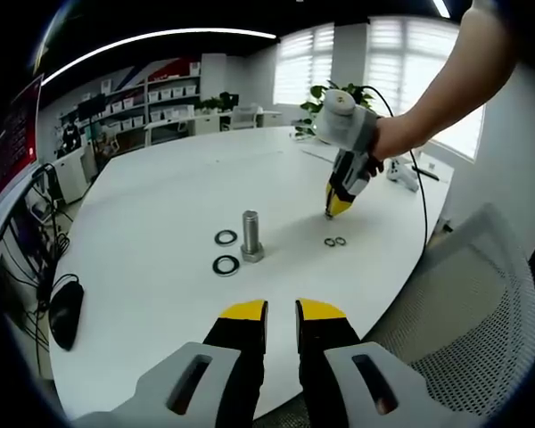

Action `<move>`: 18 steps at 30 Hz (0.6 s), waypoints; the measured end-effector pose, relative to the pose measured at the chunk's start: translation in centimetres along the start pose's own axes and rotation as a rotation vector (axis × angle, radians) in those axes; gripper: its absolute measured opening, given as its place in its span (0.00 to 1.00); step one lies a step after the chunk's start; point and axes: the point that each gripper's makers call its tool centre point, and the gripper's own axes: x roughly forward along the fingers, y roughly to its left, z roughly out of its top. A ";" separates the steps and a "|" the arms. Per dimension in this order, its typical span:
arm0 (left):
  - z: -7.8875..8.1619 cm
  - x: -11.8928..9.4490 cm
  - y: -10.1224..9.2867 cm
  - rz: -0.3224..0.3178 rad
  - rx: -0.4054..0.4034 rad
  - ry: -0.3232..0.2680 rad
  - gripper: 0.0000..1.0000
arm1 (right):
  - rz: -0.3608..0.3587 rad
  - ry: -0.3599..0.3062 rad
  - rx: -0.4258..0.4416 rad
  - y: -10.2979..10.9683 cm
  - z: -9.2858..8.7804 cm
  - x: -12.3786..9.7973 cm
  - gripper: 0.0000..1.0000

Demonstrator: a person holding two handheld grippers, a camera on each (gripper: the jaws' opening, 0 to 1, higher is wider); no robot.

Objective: Place the washer onto the threaded stud by aligning its center hole with the stud, sliding it down to the base, and recovering from edge contact or off-axis alignment until the washer reaches the visible bottom stop.

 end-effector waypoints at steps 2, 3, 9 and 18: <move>0.0 0.0 0.0 0.001 -0.002 0.001 0.10 | -0.001 0.003 0.003 0.0 -0.1 0.0 0.15; 0.0 0.0 0.0 0.002 -0.001 -0.001 0.10 | -0.002 0.002 0.005 -0.1 -0.2 0.0 0.15; 0.1 -0.1 0.1 0.004 0.001 -0.004 0.10 | -0.009 0.009 -0.004 -0.2 -0.5 0.1 0.17; 0.2 -0.1 0.2 0.010 -0.002 -0.008 0.10 | -0.027 -0.016 0.027 -0.8 -0.5 -0.8 0.23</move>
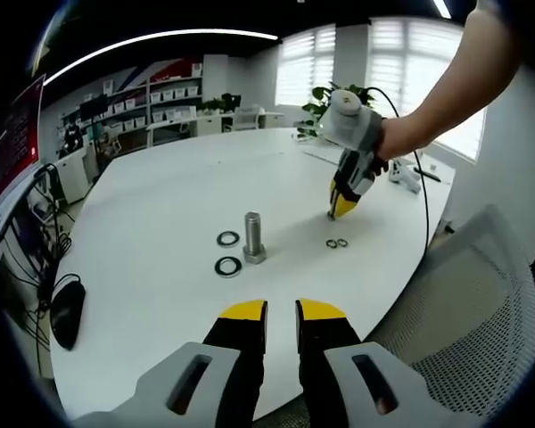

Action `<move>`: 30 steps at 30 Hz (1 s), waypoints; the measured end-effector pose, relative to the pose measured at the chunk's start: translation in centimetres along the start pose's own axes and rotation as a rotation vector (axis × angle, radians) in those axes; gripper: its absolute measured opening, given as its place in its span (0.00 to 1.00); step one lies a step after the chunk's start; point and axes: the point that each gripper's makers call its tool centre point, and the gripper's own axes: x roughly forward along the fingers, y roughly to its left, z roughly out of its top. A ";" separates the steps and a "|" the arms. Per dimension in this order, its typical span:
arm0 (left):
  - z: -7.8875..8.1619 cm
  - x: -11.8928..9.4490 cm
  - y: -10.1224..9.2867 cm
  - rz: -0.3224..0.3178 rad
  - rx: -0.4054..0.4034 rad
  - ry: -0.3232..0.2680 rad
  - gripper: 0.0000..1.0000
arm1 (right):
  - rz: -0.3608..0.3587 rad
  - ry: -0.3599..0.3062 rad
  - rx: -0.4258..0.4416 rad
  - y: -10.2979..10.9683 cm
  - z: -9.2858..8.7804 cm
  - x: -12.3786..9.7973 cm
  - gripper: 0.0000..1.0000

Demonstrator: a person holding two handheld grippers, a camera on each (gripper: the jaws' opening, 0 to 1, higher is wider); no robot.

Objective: Place the washer onto the threaded stud by aligning its center hole with the stud, sliding it down to the base, and recovering from edge contact or off-axis alignment until the washer reaches the visible bottom stop.

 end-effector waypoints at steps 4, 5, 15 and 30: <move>0.0 0.0 0.1 0.004 -0.002 0.000 0.10 | -0.007 -0.004 0.003 0.1 -0.3 -0.3 0.26; 0.0 0.0 0.1 0.004 -0.002 0.001 0.10 | -0.004 -0.005 0.007 0.2 -0.4 -0.4 0.26; -0.1 0.0 0.1 0.004 0.001 0.003 0.10 | 0.000 -0.014 0.031 1.0 -2.0 -1.1 0.28; -0.1 0.1 0.2 0.007 -0.001 0.003 0.10 | 0.041 -0.051 0.060 3.3 -3.0 -1.3 0.30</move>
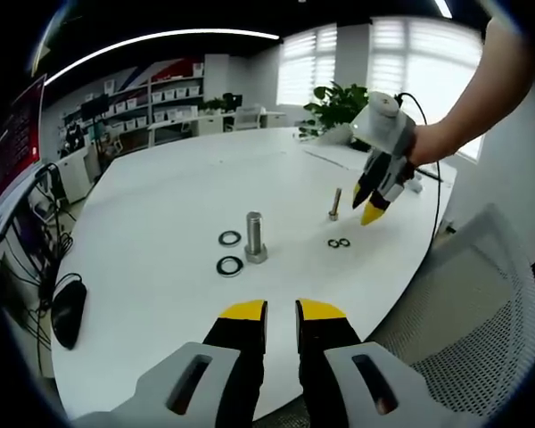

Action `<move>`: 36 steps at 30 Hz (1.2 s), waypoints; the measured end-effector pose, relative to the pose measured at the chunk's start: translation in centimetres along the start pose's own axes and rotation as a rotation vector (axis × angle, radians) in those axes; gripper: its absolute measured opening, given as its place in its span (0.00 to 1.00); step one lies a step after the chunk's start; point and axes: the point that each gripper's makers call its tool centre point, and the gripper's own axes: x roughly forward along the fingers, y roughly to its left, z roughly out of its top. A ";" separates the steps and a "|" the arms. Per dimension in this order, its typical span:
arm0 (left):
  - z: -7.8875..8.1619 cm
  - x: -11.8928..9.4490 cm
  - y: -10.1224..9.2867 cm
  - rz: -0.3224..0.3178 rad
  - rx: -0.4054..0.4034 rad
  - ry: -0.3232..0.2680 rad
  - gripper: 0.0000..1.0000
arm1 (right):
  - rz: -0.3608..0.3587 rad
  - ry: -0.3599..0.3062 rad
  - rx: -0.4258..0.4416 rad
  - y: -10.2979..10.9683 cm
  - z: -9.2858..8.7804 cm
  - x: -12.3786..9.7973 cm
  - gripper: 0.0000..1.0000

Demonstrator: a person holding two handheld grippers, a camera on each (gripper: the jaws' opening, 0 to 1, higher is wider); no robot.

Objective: Place the washer onto the threaded stud by aligning its center hole with the stud, sliding it down to the base, and recovering from edge contact or off-axis alignment until the washer reaches the visible bottom stop.

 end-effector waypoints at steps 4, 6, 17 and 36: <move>-0.1 0.0 0.0 -0.001 -0.001 0.004 0.10 | 0.022 0.002 -0.007 1.3 -0.1 0.4 0.30; 0.0 0.0 0.0 0.000 -0.002 0.002 0.10 | 0.023 0.012 -0.033 1.6 -0.1 0.6 0.30; 0.0 0.0 0.0 0.000 -0.005 -0.004 0.10 | 0.065 -0.031 -0.013 3.2 2.0 1.3 0.33; 0.1 -0.1 0.0 0.004 0.008 -0.010 0.10 | 0.088 0.020 -0.123 5.0 2.8 2.8 0.26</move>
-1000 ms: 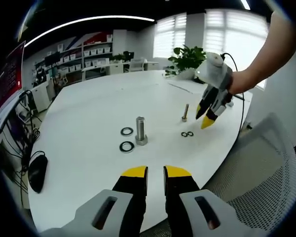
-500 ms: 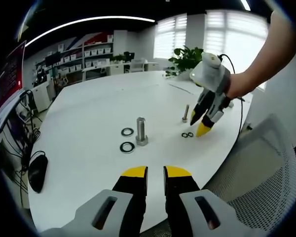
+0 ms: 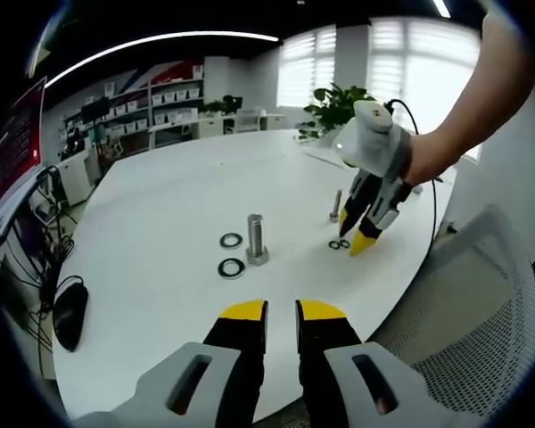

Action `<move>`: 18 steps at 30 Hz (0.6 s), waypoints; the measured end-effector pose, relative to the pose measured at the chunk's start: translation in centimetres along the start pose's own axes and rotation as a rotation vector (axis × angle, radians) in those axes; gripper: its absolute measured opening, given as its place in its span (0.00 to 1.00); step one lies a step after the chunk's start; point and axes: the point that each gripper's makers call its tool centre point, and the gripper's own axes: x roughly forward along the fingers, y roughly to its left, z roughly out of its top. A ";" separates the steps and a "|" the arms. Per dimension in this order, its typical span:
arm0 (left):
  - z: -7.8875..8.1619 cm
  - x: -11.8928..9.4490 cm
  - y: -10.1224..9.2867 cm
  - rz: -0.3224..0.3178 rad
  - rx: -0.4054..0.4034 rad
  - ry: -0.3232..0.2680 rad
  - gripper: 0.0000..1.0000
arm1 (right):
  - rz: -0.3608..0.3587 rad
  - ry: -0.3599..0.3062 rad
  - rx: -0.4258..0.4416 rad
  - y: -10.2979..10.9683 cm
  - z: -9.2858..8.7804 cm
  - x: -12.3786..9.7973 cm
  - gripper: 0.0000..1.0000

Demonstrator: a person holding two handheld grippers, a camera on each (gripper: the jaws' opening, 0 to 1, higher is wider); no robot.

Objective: Place the washer onto the threaded stud by aligning its center hole with the stud, sliding it down to the base, and recovering from edge contact or off-axis alignment until the washer reaches the visible bottom stop.

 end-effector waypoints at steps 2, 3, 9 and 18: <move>0.0 0.0 0.0 -0.001 0.000 -0.002 0.10 | 0.002 -0.003 -0.001 0.0 0.0 -0.1 0.25; 0.0 0.0 0.0 -0.002 -0.001 0.000 0.10 | 0.004 -0.006 -0.004 0.0 0.0 -0.2 0.25; -0.1 0.0 -0.1 -0.002 0.001 0.006 0.10 | 0.009 0.031 -0.081 0.0 -0.1 0.0 0.16; -0.1 0.0 0.0 -0.001 0.002 0.004 0.10 | 0.005 0.136 -0.144 -0.1 -0.1 0.1 0.15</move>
